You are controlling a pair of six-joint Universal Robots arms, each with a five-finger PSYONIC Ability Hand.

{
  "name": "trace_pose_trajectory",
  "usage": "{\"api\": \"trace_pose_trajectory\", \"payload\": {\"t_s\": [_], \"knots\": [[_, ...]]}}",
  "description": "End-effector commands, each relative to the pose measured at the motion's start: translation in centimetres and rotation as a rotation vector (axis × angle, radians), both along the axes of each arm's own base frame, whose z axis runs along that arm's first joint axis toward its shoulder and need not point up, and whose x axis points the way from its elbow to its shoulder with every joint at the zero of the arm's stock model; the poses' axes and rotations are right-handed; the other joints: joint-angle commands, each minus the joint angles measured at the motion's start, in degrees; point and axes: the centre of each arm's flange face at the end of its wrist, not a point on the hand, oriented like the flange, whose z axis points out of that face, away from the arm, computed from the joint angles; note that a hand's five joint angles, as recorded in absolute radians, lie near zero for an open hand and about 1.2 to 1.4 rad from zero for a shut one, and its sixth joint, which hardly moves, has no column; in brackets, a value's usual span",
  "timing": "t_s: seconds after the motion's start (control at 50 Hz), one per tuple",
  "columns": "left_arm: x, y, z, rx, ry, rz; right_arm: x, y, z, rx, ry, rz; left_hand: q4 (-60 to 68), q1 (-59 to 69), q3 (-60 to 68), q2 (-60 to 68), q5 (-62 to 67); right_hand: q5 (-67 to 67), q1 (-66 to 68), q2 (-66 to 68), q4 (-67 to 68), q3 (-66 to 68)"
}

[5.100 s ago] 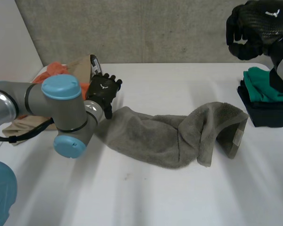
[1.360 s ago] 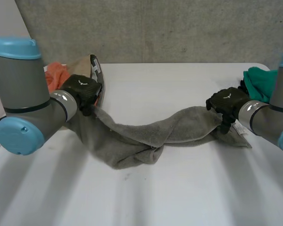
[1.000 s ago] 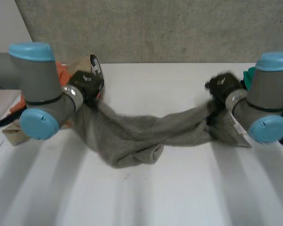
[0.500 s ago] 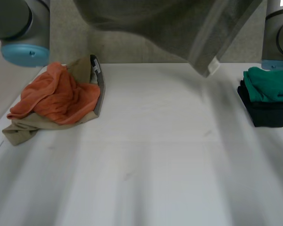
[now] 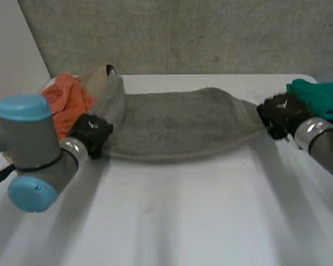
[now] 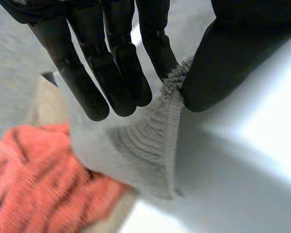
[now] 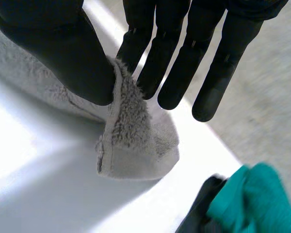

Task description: Fold the laundry.

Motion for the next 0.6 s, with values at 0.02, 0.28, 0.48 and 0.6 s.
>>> {"api": "trace_pose_trajectory", "payload": {"t_s": [0.02, 0.28, 0.48, 0.6], "knots": [[0.0, 0.0, -1.3, 0.013, -0.051, -0.024, -0.5, 0.4, -1.5, 0.027, 0.091, -0.023, 6.9, 9.1, 7.4, 7.1, 9.5, 12.5, 14.3, 12.3, 11.3, 11.9], [4.3, -5.1, 5.2, -0.136, 0.123, 0.053, -2.6, -2.3, -1.0, -0.079, 0.087, -0.187, -58.8, -56.6, -58.3, -58.5, -56.2, 12.5, 14.3, 12.3, 11.3, 11.9], [8.1, -12.3, 0.6, -0.111, -0.074, 0.096, -1.5, -1.4, -1.8, -0.056, 0.072, -0.152, -58.8, -56.6, -58.3, -58.5, -56.2, 12.5, 14.3, 12.3, 11.3, 11.9], [7.8, -14.1, -2.3, -0.056, -0.144, 0.040, -1.6, -1.5, -1.9, -0.059, 0.072, -0.158, -58.8, -56.6, -58.3, -58.5, -56.2, 12.5, 14.3, 12.3, 11.3, 11.9]]}}
